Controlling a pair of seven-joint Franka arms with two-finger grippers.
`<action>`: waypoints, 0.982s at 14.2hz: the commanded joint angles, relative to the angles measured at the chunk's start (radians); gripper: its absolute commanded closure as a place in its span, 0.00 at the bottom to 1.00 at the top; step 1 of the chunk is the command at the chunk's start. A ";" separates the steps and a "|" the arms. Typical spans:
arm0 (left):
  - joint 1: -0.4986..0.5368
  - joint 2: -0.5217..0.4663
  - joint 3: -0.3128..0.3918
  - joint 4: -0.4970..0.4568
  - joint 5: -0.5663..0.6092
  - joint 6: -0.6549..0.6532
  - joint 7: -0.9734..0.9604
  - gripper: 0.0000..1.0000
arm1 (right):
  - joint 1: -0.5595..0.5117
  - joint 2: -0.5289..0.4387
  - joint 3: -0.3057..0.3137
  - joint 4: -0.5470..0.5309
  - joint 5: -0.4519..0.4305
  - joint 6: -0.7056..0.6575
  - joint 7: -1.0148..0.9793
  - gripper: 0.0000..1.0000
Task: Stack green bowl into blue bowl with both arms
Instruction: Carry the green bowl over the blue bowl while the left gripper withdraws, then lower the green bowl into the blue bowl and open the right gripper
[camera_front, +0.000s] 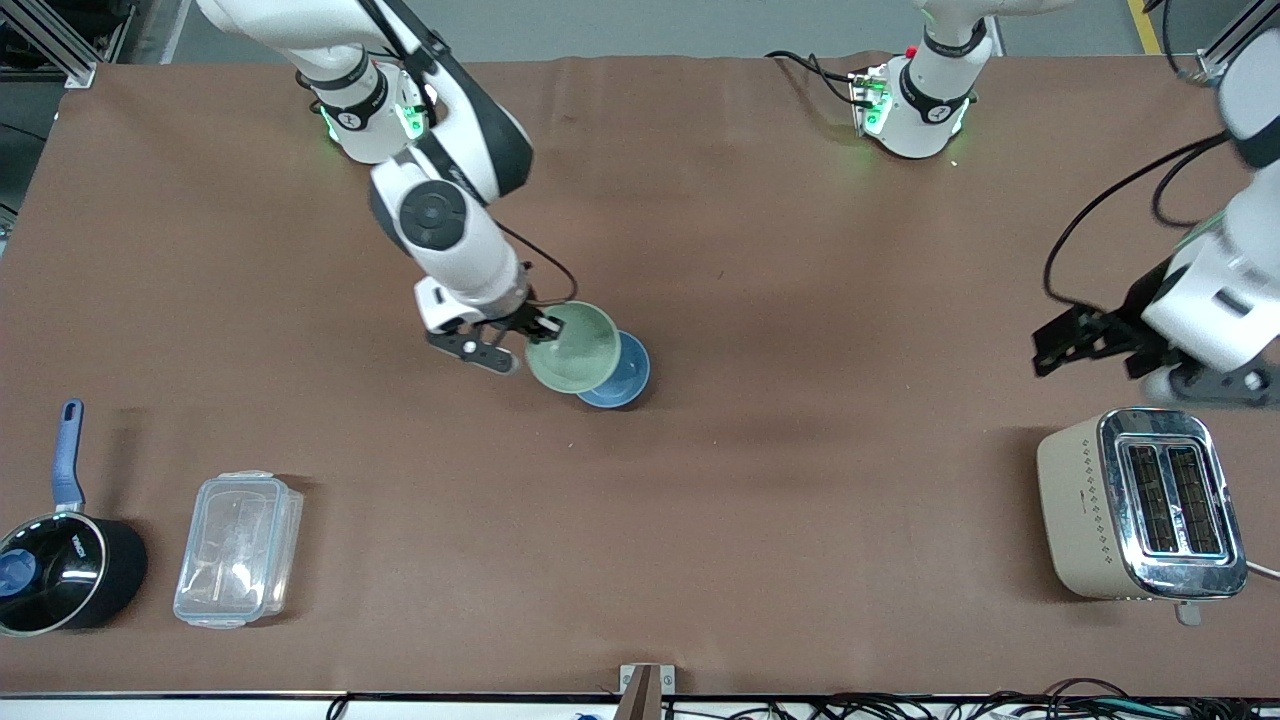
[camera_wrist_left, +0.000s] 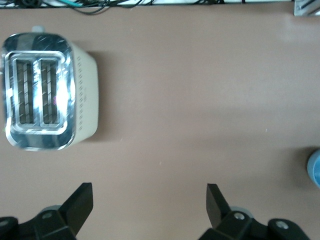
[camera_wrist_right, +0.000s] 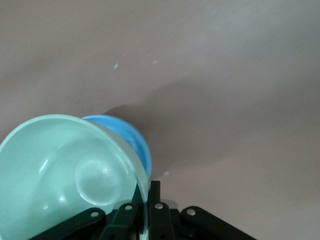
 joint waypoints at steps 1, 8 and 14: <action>0.030 -0.089 -0.011 -0.063 -0.006 -0.050 0.035 0.00 | 0.046 0.051 -0.002 0.033 -0.007 0.037 0.082 1.00; 0.007 -0.239 0.058 -0.220 -0.020 -0.045 0.032 0.00 | 0.057 0.062 -0.005 -0.020 -0.049 0.082 0.091 1.00; 0.008 -0.268 0.045 -0.233 -0.021 -0.079 0.036 0.00 | 0.056 0.093 -0.011 -0.023 -0.055 0.109 0.097 0.99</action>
